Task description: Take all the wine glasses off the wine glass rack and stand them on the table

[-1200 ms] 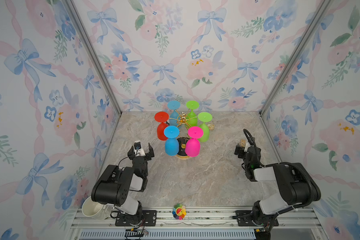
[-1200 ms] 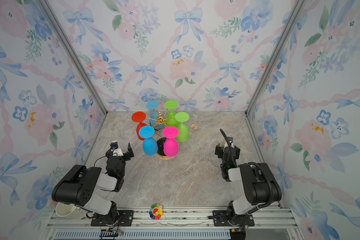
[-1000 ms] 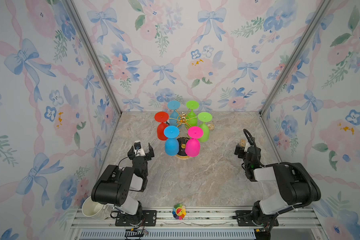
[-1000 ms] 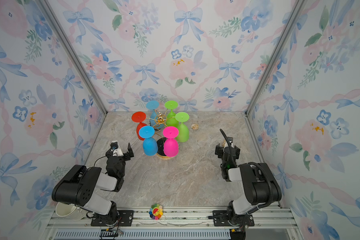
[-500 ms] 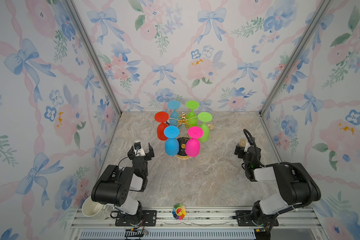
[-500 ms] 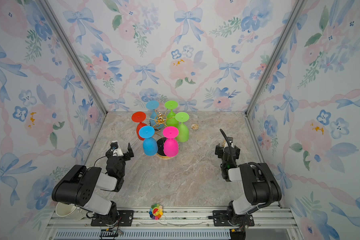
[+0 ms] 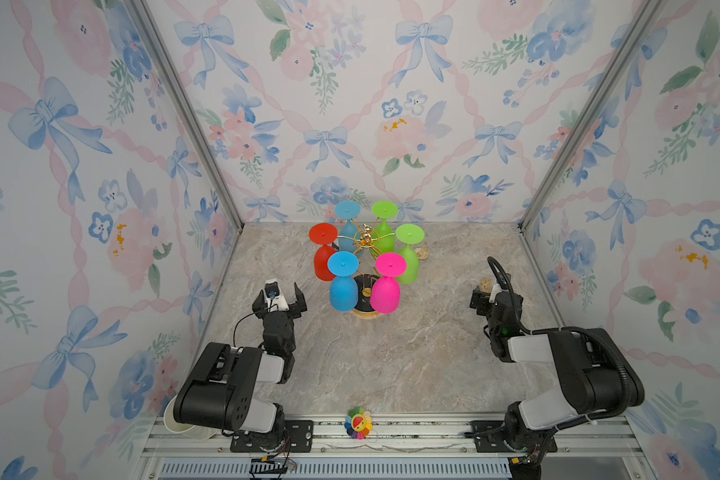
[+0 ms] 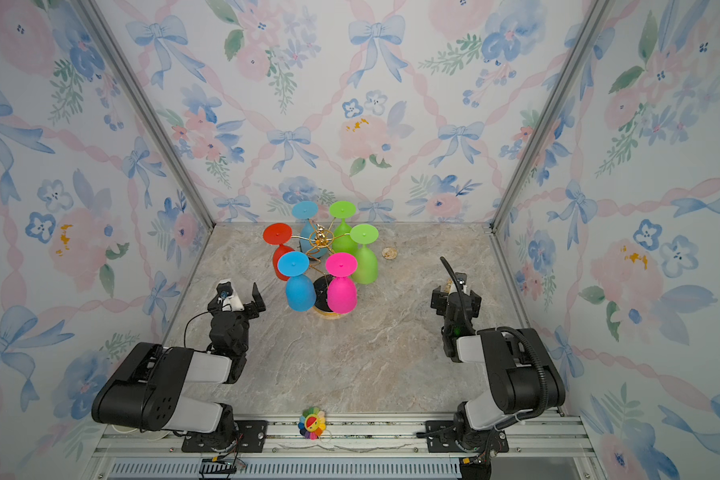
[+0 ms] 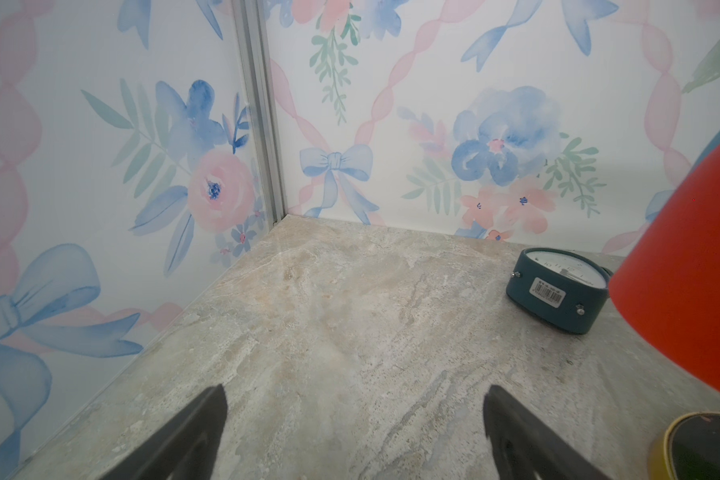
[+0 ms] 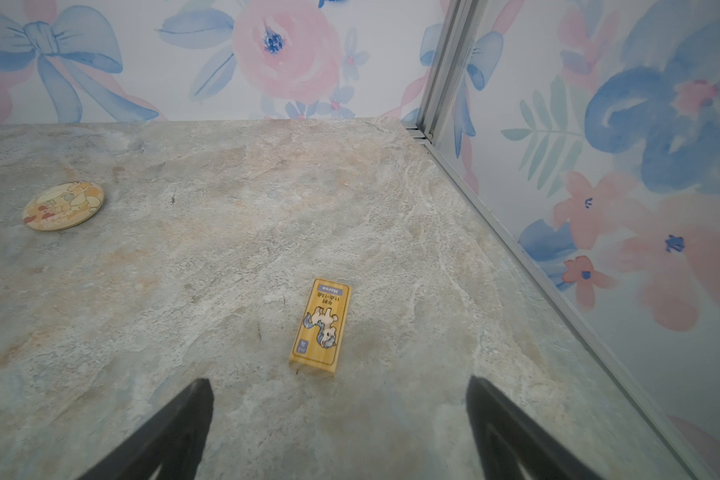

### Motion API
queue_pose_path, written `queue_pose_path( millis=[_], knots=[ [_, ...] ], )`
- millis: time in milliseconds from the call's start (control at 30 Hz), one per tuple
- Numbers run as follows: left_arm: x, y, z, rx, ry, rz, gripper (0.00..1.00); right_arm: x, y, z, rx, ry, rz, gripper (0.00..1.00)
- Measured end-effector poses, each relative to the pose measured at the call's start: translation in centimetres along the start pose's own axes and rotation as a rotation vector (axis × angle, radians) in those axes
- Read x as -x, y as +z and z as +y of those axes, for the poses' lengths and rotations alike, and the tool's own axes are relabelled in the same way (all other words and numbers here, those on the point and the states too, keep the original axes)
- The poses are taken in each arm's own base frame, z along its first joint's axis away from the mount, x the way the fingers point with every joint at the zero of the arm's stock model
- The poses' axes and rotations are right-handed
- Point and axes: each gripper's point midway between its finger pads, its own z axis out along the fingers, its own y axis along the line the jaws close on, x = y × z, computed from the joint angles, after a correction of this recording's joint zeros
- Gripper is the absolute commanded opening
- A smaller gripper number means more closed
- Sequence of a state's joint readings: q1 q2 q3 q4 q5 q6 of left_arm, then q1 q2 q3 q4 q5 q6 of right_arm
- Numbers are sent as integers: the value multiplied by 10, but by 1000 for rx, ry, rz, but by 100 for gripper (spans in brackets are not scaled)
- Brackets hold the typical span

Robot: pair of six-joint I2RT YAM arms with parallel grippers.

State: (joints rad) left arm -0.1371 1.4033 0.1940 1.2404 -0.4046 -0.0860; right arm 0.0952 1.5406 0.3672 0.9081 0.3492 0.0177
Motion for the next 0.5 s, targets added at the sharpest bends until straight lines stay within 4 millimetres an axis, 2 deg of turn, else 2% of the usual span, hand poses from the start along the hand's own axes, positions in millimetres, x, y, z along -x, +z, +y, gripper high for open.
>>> queue_pose_path(
  millis=[167,500],
  knots=[
    [25,1,-2,-7,-20,-35,98,0,-1,2,3,-4,-1,98],
    [33,-2,-1,-3,-22,17,98,2,1,4,18,-4,10,97]
  ],
)
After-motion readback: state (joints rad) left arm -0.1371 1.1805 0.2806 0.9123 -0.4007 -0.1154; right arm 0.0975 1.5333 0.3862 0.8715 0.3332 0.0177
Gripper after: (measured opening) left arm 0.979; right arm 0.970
